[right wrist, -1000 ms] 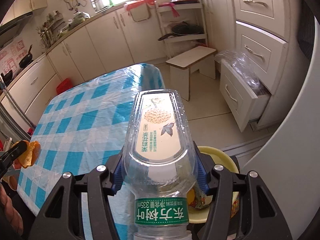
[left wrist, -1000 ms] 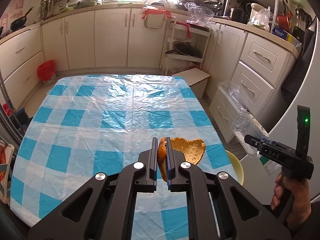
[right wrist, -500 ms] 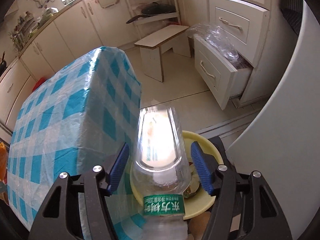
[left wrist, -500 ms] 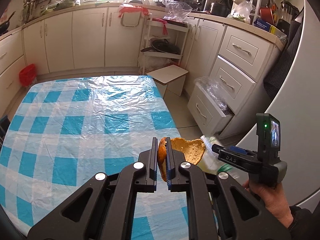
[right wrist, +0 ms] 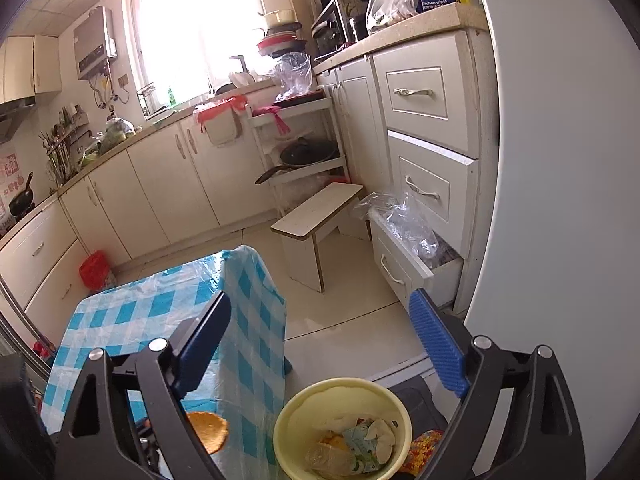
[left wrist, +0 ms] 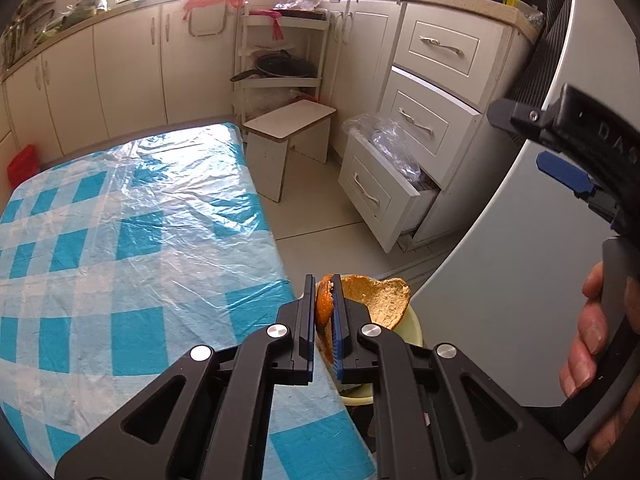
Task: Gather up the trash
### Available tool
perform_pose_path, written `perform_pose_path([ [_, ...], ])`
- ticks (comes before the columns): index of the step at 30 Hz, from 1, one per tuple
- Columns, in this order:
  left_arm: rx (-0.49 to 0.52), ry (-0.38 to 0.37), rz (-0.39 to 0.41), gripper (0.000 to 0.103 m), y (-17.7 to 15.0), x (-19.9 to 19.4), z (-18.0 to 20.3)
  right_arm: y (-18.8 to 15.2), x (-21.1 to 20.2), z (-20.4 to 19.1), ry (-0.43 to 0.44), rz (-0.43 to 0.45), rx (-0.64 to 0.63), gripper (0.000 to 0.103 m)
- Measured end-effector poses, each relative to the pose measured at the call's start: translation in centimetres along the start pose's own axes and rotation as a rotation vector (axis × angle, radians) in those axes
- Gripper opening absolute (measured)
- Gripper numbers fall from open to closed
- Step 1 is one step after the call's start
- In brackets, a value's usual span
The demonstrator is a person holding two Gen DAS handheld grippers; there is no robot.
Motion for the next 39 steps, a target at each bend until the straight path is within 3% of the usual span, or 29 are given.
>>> perform_pose_path([
  [12, 0.037, -0.046, -0.107, 0.008, 0.8, 6.3, 4.2, 1.0, -0.5, 0.3, 0.054, 0.015, 0.061, 0.088],
  [14, 0.036, -0.044, -0.123, 0.014, 0.9, 7.1, 4.5, 1.0, -0.4, 0.5, 0.055, 0.013, 0.069, 0.088],
  [19, 0.031, -0.026, -0.12, 0.041, 1.1, 7.3, 4.6, 1.0, -0.5, 0.5, 0.059, 0.011, 0.081, 0.088],
  [22, 0.04, -0.02, -0.12, 0.045, 1.0, 7.0, 4.5, 1.0, -0.6, 0.7, 0.058, 0.016, 0.082, 0.089],
  [31, 0.012, 0.074, -0.07, 0.075, -0.9, 0.0, 0.8, -0.1, -0.1, -0.2, 0.025, 0.0, 0.051, 0.092],
  [39, -0.086, 0.193, -0.015, 0.087, -4.4, -9.4, -6.7, -2.7, -0.9, -3.0, 0.015, -0.024, -0.016, 0.095],
])
Point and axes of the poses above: each gripper's, at about its wrist camera, not at the fingertips, and x roughly the way its jaws point, z to its right, y to its top, the point moved 3 cm from there along x, roughly the way its jaws point, and after that the axes turned 13 degrees about x, right-handed, at the moved point
